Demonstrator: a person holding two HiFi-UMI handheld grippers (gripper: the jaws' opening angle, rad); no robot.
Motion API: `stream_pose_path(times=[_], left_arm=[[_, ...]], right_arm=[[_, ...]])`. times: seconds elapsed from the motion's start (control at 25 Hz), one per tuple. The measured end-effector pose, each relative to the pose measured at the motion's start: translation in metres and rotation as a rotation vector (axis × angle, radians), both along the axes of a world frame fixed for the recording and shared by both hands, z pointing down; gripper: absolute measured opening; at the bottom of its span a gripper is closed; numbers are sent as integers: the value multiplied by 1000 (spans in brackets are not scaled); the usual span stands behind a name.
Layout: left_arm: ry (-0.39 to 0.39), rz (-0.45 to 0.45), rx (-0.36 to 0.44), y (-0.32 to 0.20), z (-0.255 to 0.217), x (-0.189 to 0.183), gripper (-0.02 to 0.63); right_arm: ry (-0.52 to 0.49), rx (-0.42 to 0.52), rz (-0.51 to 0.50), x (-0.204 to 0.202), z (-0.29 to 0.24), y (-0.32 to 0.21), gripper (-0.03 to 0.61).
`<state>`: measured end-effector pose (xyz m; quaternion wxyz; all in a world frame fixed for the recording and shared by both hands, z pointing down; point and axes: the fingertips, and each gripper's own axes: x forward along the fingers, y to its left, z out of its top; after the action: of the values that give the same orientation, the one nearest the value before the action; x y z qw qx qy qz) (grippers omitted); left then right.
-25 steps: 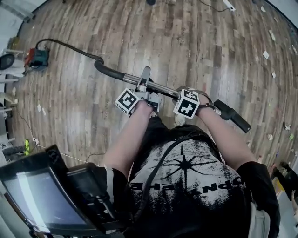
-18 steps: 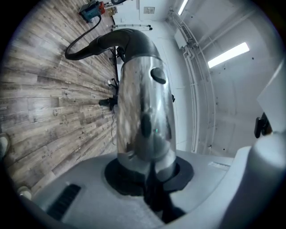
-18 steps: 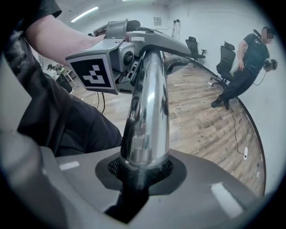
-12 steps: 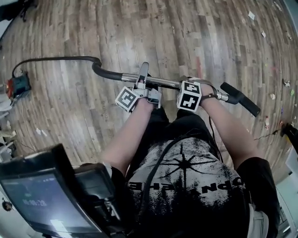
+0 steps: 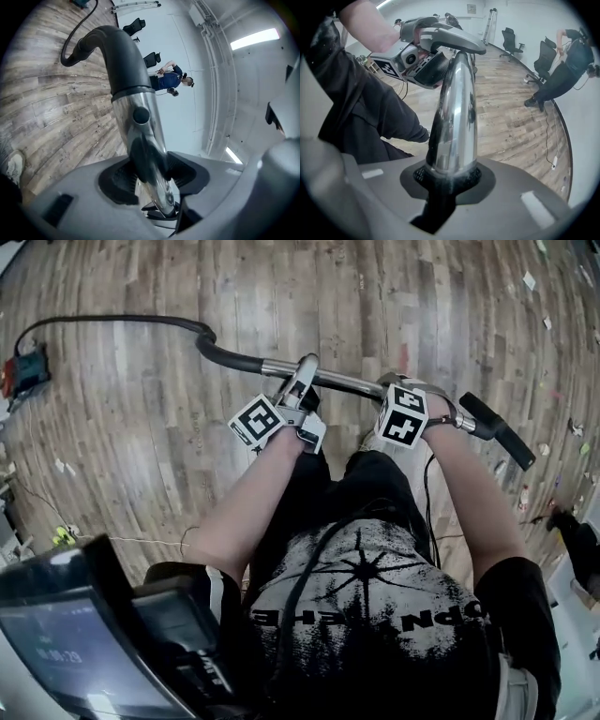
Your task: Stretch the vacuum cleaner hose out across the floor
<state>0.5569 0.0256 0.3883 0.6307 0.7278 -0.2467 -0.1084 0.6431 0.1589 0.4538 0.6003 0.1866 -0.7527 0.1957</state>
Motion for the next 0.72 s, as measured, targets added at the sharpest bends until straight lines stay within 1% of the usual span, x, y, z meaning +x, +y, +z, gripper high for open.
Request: stream_pose_path(times=[0.08, 0.16, 0.24, 0.28, 0.36, 0.4, 0.48, 0.52, 0.64, 0.72], left_arm=[[-40, 9, 9, -2, 9, 10, 193], [-7, 19, 1, -1, 17, 25, 195], [-1, 39, -7, 7, 30, 31, 163], [-15, 53, -1, 13, 38, 31, 137], [-58, 94, 48, 24, 51, 31, 27], [-82, 123, 89, 28, 57, 33, 1], [-141, 208, 193, 33, 71, 40, 0], [-185, 267, 258, 36, 81, 46, 0], [-329, 482, 509, 48, 117, 65, 0], [-393, 593, 677, 50, 143, 79, 0]], right_arm=[[-7, 15, 2, 18, 11, -10, 84], [-1, 29, 15, 38, 25, -21, 81], [13, 32, 29, 57, 45, -28, 80], [20, 30, 36, 67, 57, -28, 80], [33, 28, 47, 85, 86, -25, 80], [40, 34, 50, 95, 103, -23, 80], [50, 64, 50, 112, 138, -23, 80], [52, 83, 53, 119, 157, -24, 78], [61, 127, 78, 138, 220, -21, 77], [64, 140, 95, 151, 267, -18, 74]])
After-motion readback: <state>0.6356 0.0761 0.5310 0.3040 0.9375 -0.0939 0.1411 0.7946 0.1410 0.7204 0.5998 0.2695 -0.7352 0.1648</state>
